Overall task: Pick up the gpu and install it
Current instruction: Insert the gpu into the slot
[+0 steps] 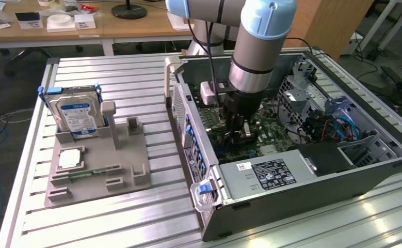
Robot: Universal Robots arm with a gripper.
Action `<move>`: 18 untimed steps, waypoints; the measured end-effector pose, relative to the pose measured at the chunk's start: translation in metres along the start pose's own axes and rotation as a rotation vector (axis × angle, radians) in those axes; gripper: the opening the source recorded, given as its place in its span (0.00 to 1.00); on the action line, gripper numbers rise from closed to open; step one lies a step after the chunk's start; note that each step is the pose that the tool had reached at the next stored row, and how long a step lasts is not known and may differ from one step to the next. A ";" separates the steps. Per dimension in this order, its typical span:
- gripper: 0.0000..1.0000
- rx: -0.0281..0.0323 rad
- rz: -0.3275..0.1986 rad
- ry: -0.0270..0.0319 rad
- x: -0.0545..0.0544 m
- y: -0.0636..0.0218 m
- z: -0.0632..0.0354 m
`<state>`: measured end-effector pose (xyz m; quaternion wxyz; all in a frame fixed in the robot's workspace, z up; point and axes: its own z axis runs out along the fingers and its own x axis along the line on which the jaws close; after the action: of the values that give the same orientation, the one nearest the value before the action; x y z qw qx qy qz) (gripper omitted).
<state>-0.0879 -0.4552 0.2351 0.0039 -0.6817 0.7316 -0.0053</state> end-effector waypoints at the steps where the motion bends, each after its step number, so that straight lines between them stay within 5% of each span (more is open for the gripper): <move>1: 0.36 0.0000 0.000 0.0000 0.000 0.0000 -0.0033; 9: 0.36 0.0005 0.000 -0.0001 0.000 -0.0005 -0.0341; 13: 0.35 0.0006 0.000 -0.0001 0.000 -0.0005 -0.0352; 15: 0.29 0.0006 0.000 -0.0002 0.000 -0.0005 -0.0352; 16: 0.11 0.0006 0.000 -0.0001 0.000 -0.0005 -0.0352; 18: 0.11 0.0006 0.000 0.0000 0.000 -0.0005 -0.0352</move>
<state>-0.0878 -0.4553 0.2703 0.0041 -0.6817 0.7316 -0.0055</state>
